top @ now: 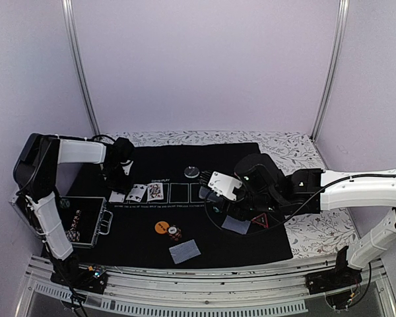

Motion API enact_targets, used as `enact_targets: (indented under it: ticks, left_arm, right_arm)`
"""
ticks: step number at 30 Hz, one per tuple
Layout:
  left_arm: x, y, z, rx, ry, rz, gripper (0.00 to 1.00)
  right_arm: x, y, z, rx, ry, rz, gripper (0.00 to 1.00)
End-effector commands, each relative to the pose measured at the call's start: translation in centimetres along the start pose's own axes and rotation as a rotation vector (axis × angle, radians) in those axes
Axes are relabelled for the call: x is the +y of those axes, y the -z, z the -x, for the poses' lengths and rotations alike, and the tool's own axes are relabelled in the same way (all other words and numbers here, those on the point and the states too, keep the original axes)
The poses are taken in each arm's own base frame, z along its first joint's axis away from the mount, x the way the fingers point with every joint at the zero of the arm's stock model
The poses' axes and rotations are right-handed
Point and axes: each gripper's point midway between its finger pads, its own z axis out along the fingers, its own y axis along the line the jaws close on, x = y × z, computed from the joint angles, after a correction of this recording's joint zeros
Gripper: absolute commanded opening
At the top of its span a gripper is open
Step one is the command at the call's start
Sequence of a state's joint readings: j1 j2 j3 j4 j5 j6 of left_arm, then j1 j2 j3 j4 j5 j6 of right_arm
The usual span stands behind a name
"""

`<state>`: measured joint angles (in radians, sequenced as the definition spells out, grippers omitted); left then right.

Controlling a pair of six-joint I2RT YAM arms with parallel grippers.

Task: Distribute texas hold em gaming equipment
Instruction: Adjust the poker card in the community card area.

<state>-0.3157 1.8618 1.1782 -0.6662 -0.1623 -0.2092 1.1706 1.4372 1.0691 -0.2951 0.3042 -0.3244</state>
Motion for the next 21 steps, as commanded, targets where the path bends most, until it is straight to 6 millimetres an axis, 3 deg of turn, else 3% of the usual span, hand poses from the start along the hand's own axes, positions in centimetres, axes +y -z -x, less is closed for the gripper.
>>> enact_targets:
  ticks: [1,11,21]
  left_arm:
    - [-1.4,-0.9,-0.6,0.012,-0.017,-0.066,0.0]
    - [-1.9,-1.2,-1.8,0.03,-0.031,-0.091,0.0]
    - [-2.7,-0.2,-1.8,0.025,-0.02,-0.146,0.0]
  right_arm:
    - [-0.6,0.7,0.5,-0.024,-0.025,-0.017,0.51]
    - [-0.7,0.8,0.6,-0.026,-0.028,-0.019,0.51]
    - [-0.7,0.8,0.6,-0.025,-0.027,-0.019,0.51]
